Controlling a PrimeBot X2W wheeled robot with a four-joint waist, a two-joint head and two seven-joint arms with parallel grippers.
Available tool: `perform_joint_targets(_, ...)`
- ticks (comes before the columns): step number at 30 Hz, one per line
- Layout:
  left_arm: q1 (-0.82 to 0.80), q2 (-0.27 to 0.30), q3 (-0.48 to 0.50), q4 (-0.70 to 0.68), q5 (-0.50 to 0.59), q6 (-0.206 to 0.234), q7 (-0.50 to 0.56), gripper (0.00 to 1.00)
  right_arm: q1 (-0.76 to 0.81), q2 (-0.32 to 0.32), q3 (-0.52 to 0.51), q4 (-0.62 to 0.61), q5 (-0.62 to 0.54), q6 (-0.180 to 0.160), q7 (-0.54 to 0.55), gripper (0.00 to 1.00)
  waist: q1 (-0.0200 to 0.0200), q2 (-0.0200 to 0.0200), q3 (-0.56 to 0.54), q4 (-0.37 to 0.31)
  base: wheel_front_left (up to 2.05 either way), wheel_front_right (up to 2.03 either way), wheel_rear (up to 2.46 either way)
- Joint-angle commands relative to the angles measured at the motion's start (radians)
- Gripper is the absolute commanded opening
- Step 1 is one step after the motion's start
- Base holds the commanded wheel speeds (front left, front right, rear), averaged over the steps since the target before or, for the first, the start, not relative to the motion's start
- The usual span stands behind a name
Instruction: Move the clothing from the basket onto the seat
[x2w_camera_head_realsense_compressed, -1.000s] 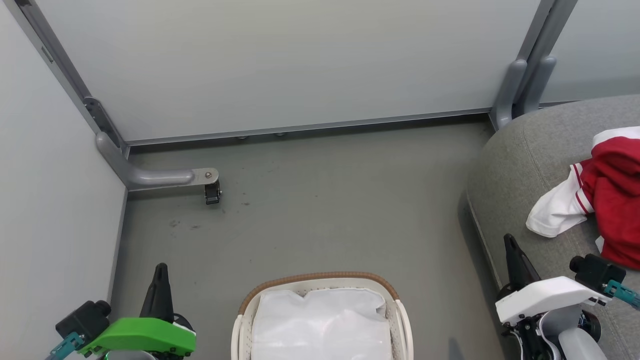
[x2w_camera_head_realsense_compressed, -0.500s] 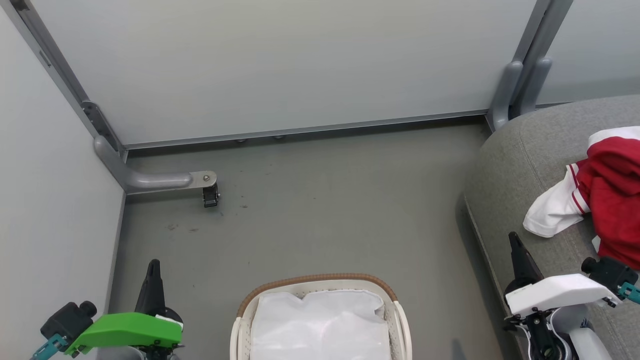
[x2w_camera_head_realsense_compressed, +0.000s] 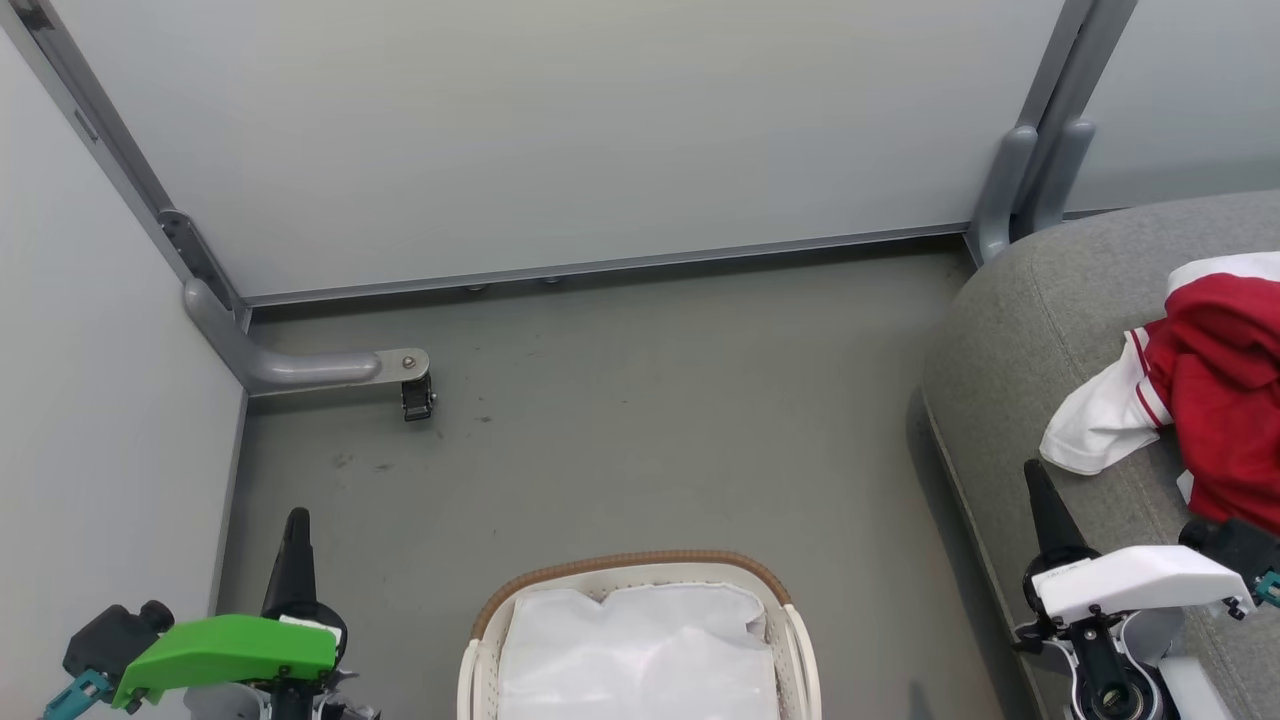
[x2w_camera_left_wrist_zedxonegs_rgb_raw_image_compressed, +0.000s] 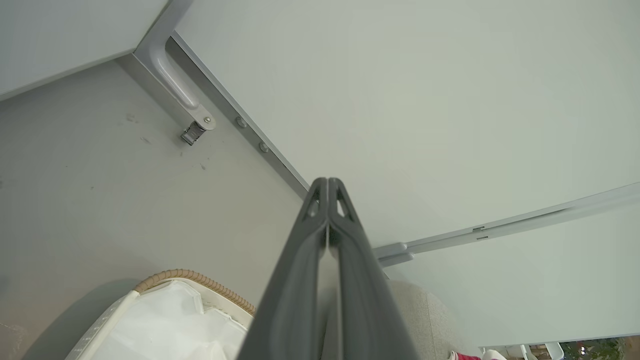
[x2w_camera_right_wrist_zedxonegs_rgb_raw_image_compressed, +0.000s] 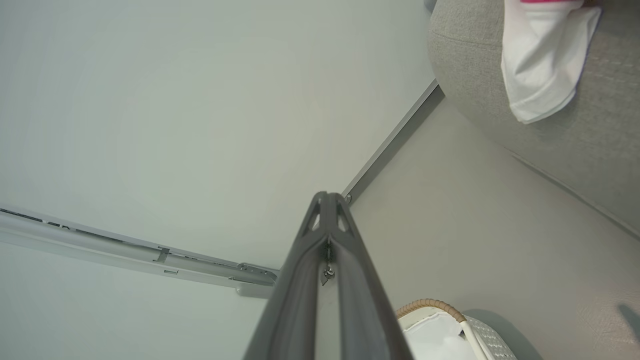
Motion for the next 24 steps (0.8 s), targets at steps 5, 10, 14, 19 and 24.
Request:
perform_joint_targets(5,-0.028,0.008,0.012,-0.016,-0.068,-0.002,0.017,0.0,0.006,-0.007,-0.009,-0.021,0.072,-0.001,0.018,0.0,0.0,0.0,-0.003,-0.003,0.0,0.0,0.0)
perform_joint_targets(10,-0.03,0.008,0.019,-0.022,-0.113,-0.002,0.031,0.0,0.009,-0.008,-0.013,-0.028,0.122,-0.001,0.032,0.0,0.0,0.0,-0.005,-0.005,0.0,0.0,0.0)
perform_joint_targets(14,-0.033,0.008,0.025,-0.026,-0.148,-0.002,0.041,0.0,0.01,-0.008,-0.016,-0.032,0.161,-0.001,0.041,0.0,0.0,0.0,-0.007,-0.007,0.0,0.0,0.0)
perform_joint_targets(19,-0.036,0.007,0.032,-0.032,-0.202,-0.002,0.057,0.0,0.012,-0.008,-0.021,-0.04,0.218,-0.001,0.057,0.0,0.0,0.0,-0.01,-0.01,0.0,0.0,0.0)
perform_joint_targets(24,-0.037,0.007,0.038,-0.035,-0.243,-0.002,0.069,0.0,0.013,-0.008,-0.025,-0.046,0.263,-0.001,0.068,0.0,0.0,0.0,-0.013,-0.013,0.0,0.0,0.0)
